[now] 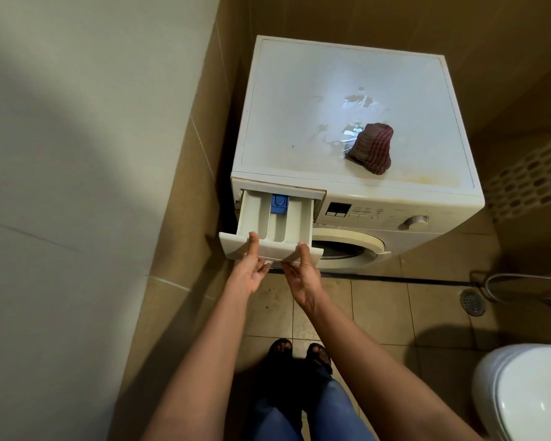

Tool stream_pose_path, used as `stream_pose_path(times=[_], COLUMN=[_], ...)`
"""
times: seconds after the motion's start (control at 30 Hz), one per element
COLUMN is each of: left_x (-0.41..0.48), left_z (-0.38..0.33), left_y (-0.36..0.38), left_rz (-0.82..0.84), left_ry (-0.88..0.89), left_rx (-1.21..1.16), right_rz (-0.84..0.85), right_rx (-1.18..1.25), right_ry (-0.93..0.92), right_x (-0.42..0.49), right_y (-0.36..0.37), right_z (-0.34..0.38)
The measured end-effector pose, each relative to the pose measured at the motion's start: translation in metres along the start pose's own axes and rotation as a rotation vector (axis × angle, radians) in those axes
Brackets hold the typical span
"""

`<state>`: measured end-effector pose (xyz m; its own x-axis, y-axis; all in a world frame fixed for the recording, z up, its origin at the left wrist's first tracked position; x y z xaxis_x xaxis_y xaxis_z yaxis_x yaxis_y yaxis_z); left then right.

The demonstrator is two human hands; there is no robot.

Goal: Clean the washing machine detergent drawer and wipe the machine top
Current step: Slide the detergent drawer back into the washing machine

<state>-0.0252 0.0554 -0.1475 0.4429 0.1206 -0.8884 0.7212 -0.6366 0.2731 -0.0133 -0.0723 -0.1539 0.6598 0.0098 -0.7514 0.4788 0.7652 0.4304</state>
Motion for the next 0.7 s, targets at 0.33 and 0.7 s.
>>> stream_pose_path(times=[0.33,0.7], left_x=[-0.002,-0.001], left_z=[0.006,0.003], left_y=[-0.011,-0.009], left_rz=[0.024,0.004], left_ry=[0.004,0.027], left_rx=[-0.019,-0.059], right_rz=[0.022,0.067], right_rx=[0.001,-0.002], right_ry=[-0.002,-0.023], right_x=[-0.006,0.000], right_y=[-0.003,-0.006], right_z=[-0.003,0.004])
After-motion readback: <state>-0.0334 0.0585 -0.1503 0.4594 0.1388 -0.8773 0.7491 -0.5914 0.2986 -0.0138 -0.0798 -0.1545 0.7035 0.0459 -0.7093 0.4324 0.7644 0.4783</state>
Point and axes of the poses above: each hand's wrist, its own x-axis towards the middle knuckle, its own y-axis out of the palm, z = x × y, the point moved 8 cm from there along x, towards the middle knuckle, and after that the axes turned 5 degrees about -y, right-handed, at the moved point
